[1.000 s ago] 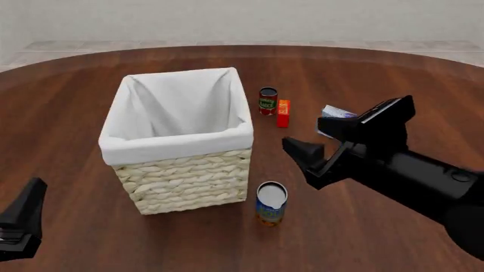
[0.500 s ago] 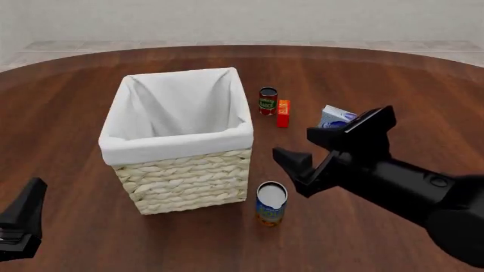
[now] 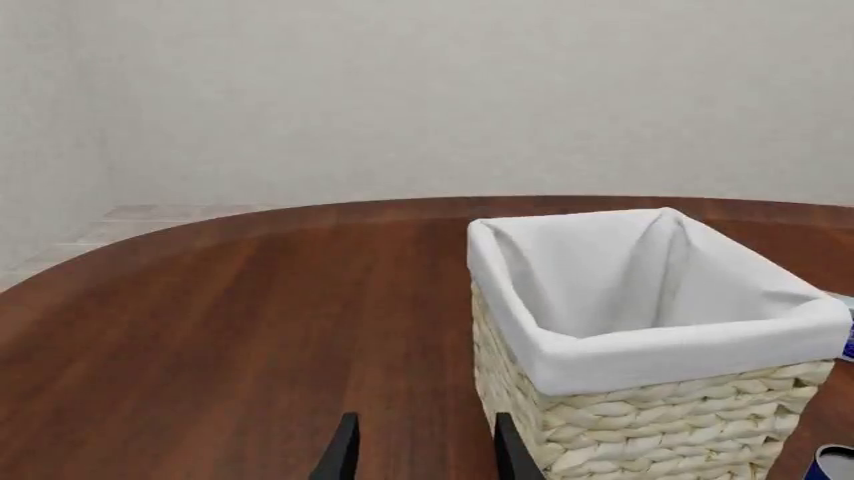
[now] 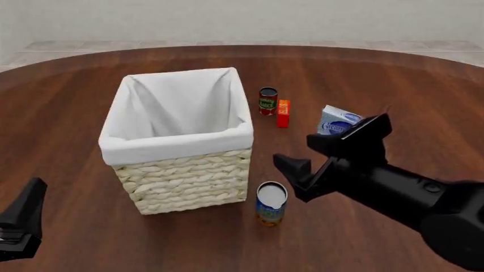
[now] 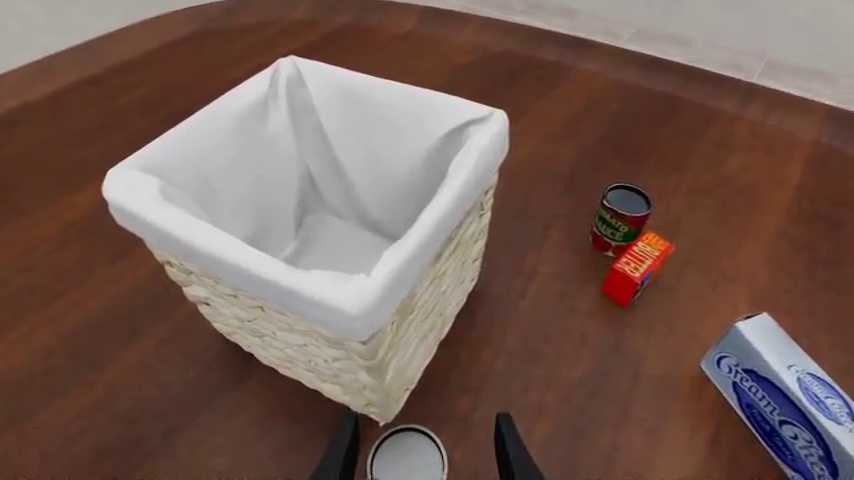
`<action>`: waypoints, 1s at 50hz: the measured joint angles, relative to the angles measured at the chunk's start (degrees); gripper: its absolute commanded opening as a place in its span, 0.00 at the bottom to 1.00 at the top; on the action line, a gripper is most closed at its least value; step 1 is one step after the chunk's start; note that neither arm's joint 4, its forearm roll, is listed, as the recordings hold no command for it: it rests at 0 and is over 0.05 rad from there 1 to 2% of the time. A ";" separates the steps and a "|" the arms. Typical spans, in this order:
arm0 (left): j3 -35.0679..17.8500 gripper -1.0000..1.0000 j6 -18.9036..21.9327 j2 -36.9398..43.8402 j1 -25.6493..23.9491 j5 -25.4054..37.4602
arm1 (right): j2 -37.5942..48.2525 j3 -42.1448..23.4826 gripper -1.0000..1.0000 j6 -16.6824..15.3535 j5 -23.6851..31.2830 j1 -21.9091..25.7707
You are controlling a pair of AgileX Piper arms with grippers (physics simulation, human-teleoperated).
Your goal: Pick up the alphabet soup and put it in the basket.
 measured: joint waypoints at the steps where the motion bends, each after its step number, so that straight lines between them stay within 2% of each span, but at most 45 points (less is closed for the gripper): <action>1: 0.00 1.00 0.00 0.00 0.00 0.00 | 0.05 0.04 1.00 0.03 -0.05 0.01; 50: 0.00 1.00 0.00 0.00 0.00 0.00 | 3.17 2.39 1.00 1.62 -3.05 0.89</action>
